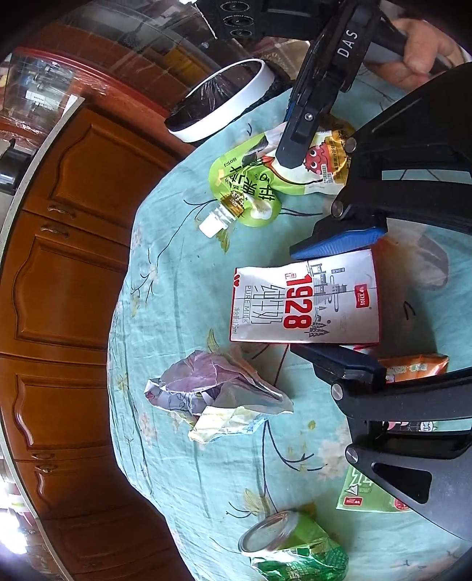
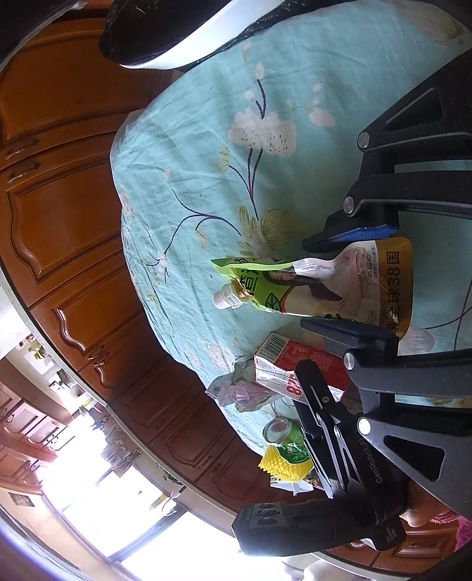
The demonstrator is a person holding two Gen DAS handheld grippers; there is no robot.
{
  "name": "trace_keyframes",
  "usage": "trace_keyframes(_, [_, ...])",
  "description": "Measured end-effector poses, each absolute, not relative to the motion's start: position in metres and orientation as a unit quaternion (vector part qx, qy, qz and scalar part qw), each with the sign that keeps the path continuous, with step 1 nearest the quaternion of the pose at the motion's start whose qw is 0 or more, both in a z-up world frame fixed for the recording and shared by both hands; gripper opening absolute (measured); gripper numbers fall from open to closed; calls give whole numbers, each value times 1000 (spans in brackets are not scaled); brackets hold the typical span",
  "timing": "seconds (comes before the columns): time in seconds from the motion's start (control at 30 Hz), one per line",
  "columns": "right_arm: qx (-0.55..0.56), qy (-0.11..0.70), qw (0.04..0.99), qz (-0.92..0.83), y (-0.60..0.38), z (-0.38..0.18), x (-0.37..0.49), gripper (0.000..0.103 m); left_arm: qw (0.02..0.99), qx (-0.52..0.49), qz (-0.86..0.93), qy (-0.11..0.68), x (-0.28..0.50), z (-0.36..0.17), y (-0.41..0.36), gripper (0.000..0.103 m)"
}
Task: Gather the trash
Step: 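Grasp white red-printed carton with left gripper while right gripper grasps green drink pouch, then carry the white carton and green pouch over the trash bin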
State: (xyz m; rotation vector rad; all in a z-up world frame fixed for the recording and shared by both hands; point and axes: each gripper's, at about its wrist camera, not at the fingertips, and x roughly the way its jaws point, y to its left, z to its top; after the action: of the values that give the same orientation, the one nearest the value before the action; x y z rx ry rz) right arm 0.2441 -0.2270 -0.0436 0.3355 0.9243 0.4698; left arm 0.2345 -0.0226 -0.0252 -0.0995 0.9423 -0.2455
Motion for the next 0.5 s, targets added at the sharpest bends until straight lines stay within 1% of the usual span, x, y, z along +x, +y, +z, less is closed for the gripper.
trace_keyframes(0.23, [176,427,860,218,-242,-36,235,31,889,-54,-134,434,220,-9,-34,44])
trace_keyframes(0.3, [181,422,862,215,-247,-33,232,26,891,-54,-141,429,216,-3,-38,44])
trace_keyframes(0.5, [181,408,871,206,-259,-24,222,25,892,-57,-161,419,204,7,-50,43])
